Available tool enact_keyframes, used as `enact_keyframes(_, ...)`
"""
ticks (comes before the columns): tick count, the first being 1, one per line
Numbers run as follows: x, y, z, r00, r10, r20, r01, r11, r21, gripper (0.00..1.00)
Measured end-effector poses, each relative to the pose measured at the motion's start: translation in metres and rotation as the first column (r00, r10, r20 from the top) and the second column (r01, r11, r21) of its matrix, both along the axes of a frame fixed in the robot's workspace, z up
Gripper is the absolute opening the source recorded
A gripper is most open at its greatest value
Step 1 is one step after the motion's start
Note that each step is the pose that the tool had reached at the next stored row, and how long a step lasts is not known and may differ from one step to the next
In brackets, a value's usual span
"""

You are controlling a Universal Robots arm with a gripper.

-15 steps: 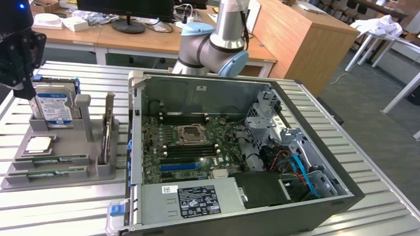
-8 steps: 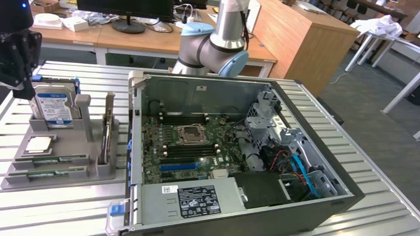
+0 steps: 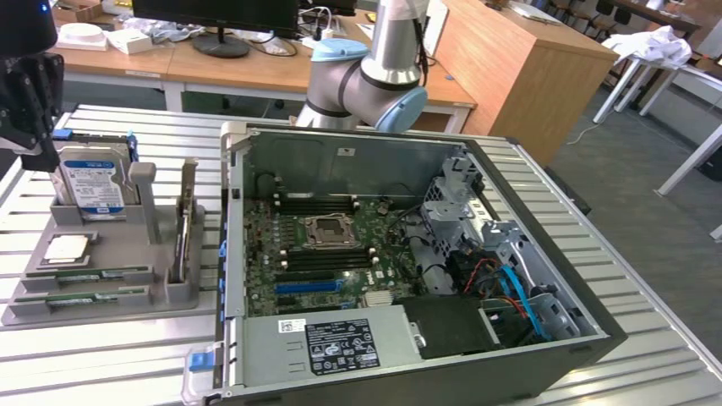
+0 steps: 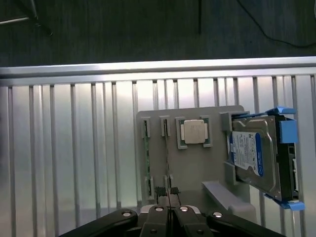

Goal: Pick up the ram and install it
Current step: 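Pick up the ram and move it above insertion slot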

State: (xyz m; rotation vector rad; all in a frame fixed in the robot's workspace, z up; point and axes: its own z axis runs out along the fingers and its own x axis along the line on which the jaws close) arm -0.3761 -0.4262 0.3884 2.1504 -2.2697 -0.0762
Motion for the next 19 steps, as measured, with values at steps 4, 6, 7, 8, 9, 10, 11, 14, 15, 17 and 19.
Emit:
enact_keyframes(4, 0.0000, 0.0000, 0.0000, 1.0000, 0.007, 0.0000, -0.007, 1.0000, 0.0000, 0.10)
enact_keyframes(6, 0.0000, 0.0000, 0.0000, 1.0000, 0.007, 0.0000, -0.007, 1.0000, 0.0000, 0.10)
enact_keyframes(7, 0.0000, 0.0000, 0.0000, 1.0000, 0.007, 0.0000, -0.007, 1.0000, 0.0000, 0.10)
enact_keyframes(8, 0.0000, 0.0000, 0.0000, 1.0000, 0.007, 0.0000, -0.007, 1.0000, 0.0000, 0.10)
enact_keyframes(9, 0.0000, 0.0000, 0.0000, 1.0000, 0.007, 0.0000, -0.007, 1.0000, 0.0000, 0.10)
enact_keyframes(10, 0.0000, 0.0000, 0.0000, 1.0000, 0.007, 0.0000, -0.007, 1.0000, -0.0001, 0.11)
enact_keyframes(11, 0.0000, 0.0000, 0.0000, 1.0000, 0.007, 0.0000, -0.007, 1.0000, 0.0000, 0.16)
enact_keyframes(14, 0.0000, 0.0000, 0.0000, 1.0000, 0.007, 0.0000, -0.007, 1.0000, 0.0000, 0.23)
enact_keyframes(15, 0.0000, 0.0000, 0.0000, 1.0000, 0.007, 0.0000, -0.007, 1.0000, 0.0000, 0.30)
enact_keyframes(17, 0.0000, 0.0000, 0.0000, 1.0000, 0.007, 0.0000, -0.007, 1.0000, 0.0000, 0.30)
enact_keyframes(19, 0.0000, 0.0000, 0.0000, 1.0000, 0.007, 0.0001, -0.007, 1.0000, 0.0000, 0.30)
